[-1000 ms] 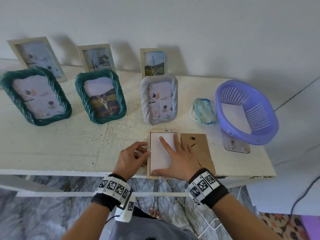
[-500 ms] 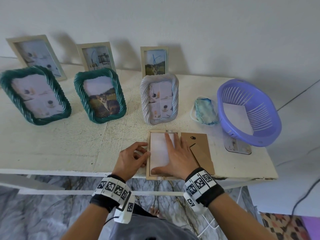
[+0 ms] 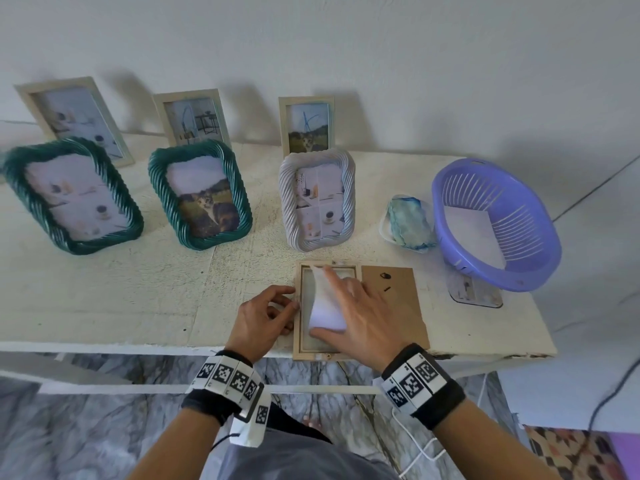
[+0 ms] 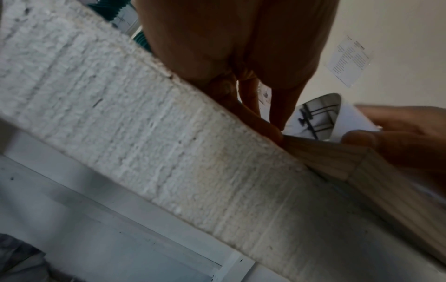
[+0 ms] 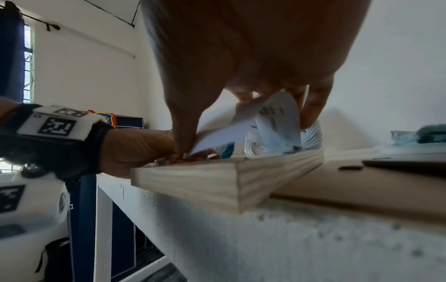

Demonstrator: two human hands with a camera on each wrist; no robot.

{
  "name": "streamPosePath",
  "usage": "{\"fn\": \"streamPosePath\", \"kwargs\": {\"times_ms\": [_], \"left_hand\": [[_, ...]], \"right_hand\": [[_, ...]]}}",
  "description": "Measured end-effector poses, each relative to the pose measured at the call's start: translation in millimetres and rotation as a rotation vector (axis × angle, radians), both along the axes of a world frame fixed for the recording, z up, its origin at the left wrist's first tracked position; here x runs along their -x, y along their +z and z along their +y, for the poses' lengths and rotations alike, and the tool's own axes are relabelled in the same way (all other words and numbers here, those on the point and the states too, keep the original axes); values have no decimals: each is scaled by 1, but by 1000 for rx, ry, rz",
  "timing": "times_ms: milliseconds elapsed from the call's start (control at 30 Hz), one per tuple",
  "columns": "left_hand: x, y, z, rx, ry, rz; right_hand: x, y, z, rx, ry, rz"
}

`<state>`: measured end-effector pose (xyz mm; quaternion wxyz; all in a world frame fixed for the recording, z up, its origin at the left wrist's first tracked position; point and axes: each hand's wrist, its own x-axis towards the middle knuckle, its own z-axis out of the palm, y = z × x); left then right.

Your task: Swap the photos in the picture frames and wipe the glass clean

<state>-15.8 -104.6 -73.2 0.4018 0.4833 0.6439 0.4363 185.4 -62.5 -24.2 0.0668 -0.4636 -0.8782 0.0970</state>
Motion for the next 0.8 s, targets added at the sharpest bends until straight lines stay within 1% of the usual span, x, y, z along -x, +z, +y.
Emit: {"fn": "streamPosePath", "kwargs": {"times_ms": [100,167,267,367,433,500,600,667,733,800], "left_hand": [[0,3,0,6,8,-7],[0,3,0,9,13,-8],[1,2,0,12,11,-13],[2,1,0,20,8,-15],[2,0,0,25,2,-24],[1,-1,-2,29,0,-27],[0,0,-3,45,2,-49],[2,2,-2,47,-8,-54],[5,3,0,55,-23,-57],[7,4,2,63,-33,-72]], "right_hand": [[-6,14,-2,48,127,15],[-11,24,-1,67,127,43],[-20,28,2,42,49,117],[-31,28,4,121,-12,301],[-42,28,5,149,-53,370],[-53,29,6,237,-108,474],[-70,28,7,428,-216,706],[-79,23,6,476,-316,807],[-86,17,4,519,-428,842],[-92,14,1,532,-479,825]]}}
